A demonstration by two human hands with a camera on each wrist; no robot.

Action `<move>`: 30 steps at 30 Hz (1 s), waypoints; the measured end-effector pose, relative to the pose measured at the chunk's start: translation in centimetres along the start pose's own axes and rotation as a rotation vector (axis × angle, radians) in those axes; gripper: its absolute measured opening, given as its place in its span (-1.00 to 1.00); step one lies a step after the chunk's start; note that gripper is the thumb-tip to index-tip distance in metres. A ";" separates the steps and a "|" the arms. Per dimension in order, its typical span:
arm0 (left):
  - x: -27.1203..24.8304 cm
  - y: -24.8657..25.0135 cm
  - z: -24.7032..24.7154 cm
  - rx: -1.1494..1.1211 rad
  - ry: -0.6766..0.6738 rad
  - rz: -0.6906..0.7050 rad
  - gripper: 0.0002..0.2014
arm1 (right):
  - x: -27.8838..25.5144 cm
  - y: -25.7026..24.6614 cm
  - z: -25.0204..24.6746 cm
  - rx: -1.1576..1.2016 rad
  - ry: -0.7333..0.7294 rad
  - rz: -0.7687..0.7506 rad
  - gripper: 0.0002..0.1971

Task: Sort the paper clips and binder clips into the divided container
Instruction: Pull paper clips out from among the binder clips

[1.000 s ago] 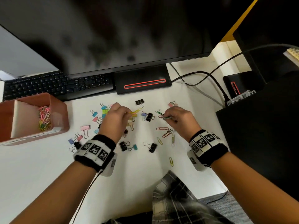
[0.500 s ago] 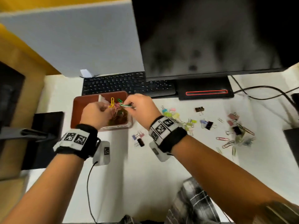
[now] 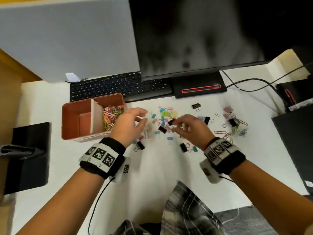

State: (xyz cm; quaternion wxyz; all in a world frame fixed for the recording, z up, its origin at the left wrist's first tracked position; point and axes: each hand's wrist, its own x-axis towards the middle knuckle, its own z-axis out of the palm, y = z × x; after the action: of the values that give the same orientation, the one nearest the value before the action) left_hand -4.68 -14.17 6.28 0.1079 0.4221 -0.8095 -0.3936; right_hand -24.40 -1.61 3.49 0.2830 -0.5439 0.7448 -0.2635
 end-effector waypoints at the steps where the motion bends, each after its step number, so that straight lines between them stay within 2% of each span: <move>1: -0.1 0.9 1.4 0.002 -0.036 0.040 -0.79 | -1.8 2.4 -1.1 -0.061 -0.003 0.080 -0.86; 5: 0.3 4.8 8.0 -0.015 -0.204 0.152 -0.81 | -9.3 11.3 -4.3 -0.226 -0.097 0.389 -0.73; 9: 1.5 8.6 14.9 0.067 -0.353 0.171 -0.76 | -13.6 15.9 -5.3 -0.287 -0.191 0.506 -0.57; 15: 3.5 11.5 22.8 0.236 -0.463 0.090 -0.72 | -12.9 18.5 -6.0 -0.045 -0.124 0.419 -0.79; 17: 4.1 11.7 24.4 0.325 -0.490 0.048 -0.72 | -12.4 19.1 -6.6 0.003 -0.146 0.397 -0.81; 21: 5.1 11.8 25.8 0.426 -0.507 0.013 -0.80 | -11.6 20.3 -7.4 -0.090 -0.250 0.324 -0.90; 24: 5.5 11.9 26.2 0.471 -0.532 0.008 -0.86 | -11.0 21.3 -8.1 -0.076 -0.190 0.272 -0.94; 26: 5.7 11.9 26.3 0.492 -0.528 0.014 -0.89 | -10.5 21.8 -8.5 -0.059 -0.153 0.260 -0.90; 30: 5.6 12.2 26.1 0.496 -0.549 0.016 -0.92 | -10.1 22.1 -9.1 -0.061 -0.189 0.264 -0.88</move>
State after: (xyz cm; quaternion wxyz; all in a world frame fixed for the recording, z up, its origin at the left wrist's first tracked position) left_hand -28.70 -0.13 -3.13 -0.2155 0.3078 -0.8825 -0.2830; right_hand -43.01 14.78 -4.24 0.3671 -0.4720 0.7876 -0.1488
